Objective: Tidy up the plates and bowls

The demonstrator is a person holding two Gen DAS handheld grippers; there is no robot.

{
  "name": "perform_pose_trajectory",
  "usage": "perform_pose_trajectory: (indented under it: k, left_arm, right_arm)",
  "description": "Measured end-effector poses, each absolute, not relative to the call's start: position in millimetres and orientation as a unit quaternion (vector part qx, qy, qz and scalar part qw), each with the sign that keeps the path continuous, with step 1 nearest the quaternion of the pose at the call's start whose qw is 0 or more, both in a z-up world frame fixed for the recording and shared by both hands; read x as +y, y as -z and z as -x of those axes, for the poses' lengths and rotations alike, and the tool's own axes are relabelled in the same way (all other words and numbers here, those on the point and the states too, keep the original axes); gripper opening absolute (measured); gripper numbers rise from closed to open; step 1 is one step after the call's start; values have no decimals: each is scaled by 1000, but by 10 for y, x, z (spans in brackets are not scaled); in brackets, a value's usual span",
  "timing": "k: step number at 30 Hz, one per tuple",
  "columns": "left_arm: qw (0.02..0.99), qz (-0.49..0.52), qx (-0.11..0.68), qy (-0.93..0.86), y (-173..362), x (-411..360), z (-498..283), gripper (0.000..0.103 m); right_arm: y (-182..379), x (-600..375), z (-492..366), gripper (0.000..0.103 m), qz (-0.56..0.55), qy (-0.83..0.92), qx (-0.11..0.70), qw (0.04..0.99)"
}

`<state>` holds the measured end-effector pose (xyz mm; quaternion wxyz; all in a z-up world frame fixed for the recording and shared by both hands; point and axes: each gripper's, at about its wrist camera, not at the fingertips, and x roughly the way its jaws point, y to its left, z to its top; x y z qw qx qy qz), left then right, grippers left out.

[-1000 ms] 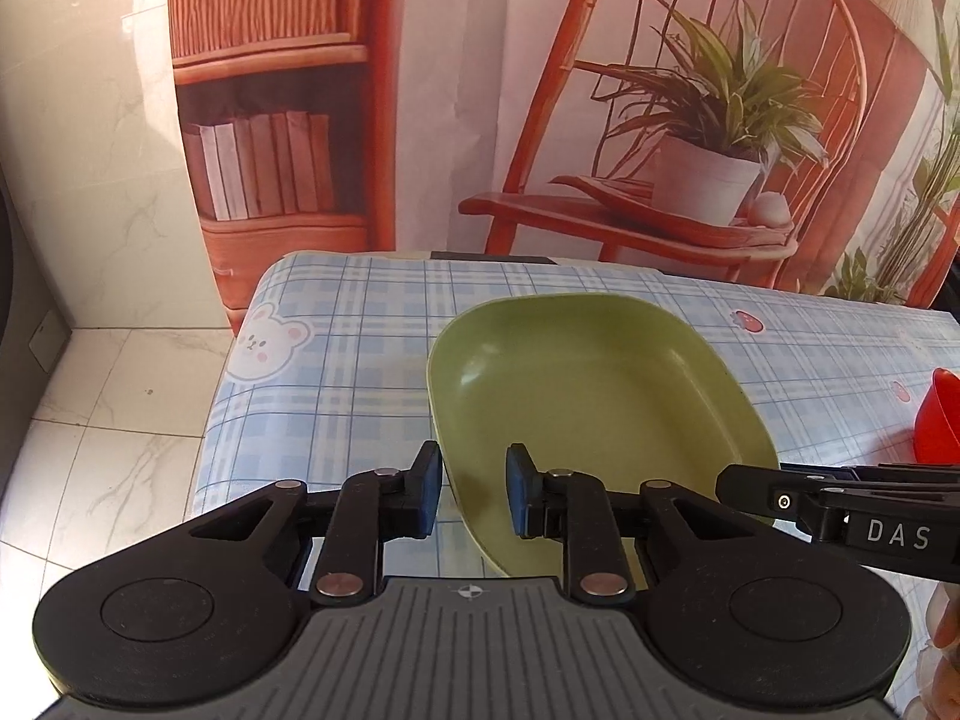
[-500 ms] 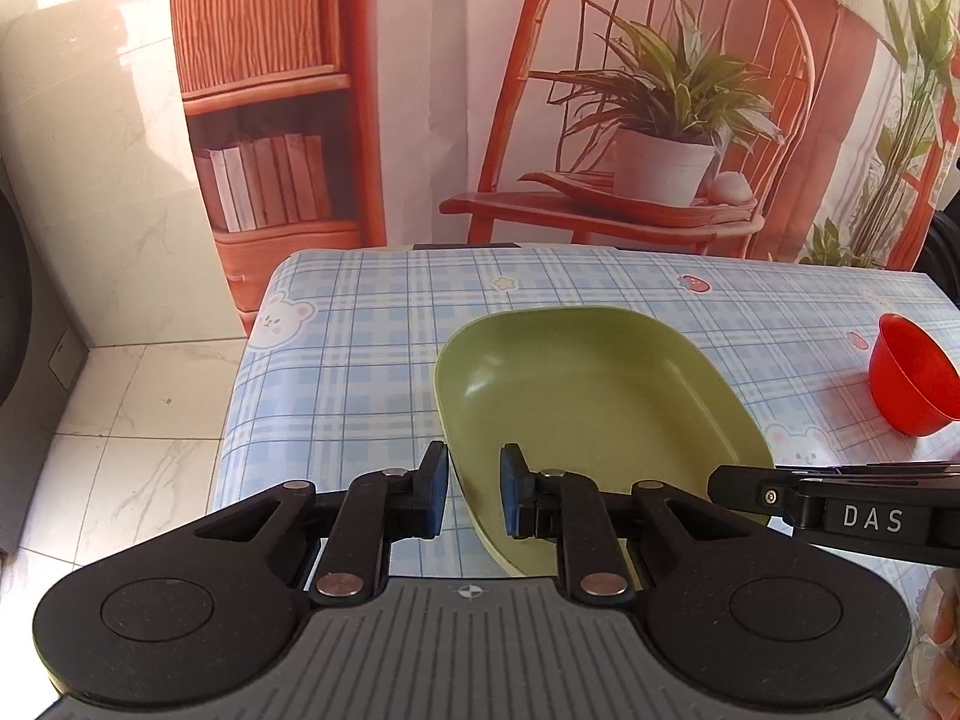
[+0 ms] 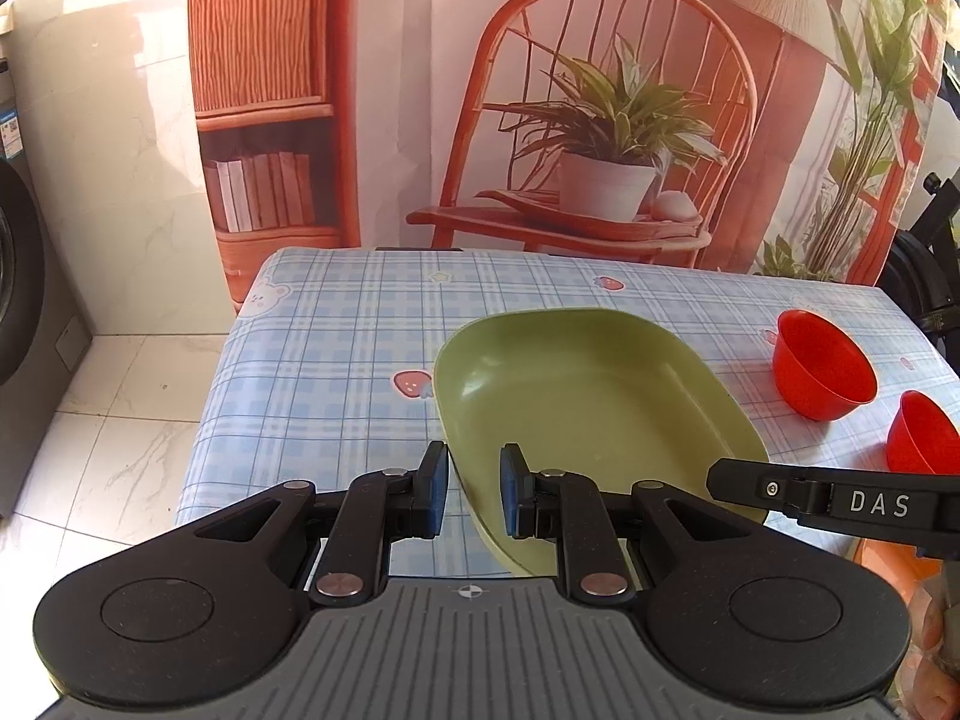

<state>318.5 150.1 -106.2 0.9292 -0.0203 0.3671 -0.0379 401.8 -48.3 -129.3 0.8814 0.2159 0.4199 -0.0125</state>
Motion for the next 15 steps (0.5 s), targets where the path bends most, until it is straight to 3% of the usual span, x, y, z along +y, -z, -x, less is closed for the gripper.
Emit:
perform_pose_trajectory:
  k: [15]
  left_arm:
    - [935,15,349,61,812,809,-2731,20]
  right_arm:
    - [837,-1068,-3297,17,-198,15,349,916]
